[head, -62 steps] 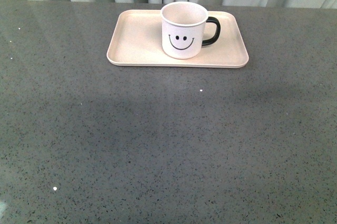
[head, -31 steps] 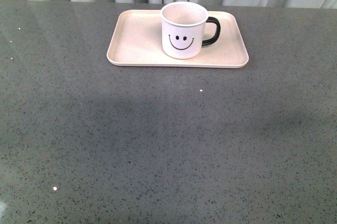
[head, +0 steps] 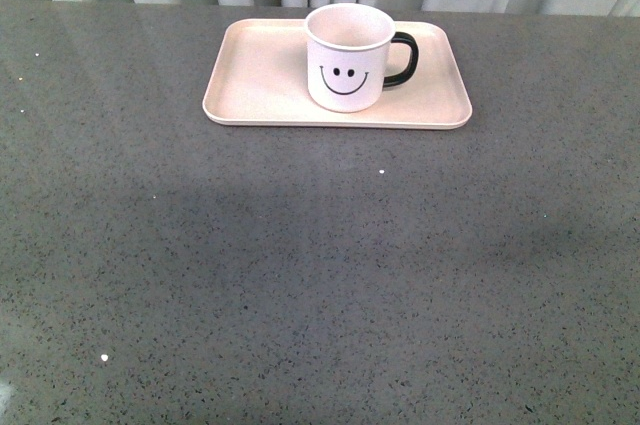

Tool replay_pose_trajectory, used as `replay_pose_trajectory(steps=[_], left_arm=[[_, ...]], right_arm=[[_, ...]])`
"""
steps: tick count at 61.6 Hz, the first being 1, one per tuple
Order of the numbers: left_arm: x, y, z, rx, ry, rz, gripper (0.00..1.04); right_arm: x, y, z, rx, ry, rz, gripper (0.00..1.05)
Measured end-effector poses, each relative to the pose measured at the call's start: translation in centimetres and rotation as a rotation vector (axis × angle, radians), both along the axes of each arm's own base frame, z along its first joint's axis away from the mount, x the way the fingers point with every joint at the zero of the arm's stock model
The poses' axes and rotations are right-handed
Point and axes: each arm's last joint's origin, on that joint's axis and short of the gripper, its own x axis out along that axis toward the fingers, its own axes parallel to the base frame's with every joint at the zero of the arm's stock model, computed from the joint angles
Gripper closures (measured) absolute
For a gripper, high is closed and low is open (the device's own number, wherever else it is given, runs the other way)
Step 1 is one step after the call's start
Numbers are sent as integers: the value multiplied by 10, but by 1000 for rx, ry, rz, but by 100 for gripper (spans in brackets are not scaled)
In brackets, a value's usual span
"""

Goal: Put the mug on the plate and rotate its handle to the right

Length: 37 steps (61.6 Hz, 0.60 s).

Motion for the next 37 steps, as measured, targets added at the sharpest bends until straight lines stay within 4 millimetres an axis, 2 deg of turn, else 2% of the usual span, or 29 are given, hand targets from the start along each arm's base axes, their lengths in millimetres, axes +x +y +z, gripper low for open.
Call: replay_pose_trajectory(steps=[37], left_arm=[[0,0,0,0,0,0,9]], right_arm=[[-17,0,2,0,-8,0,103]])
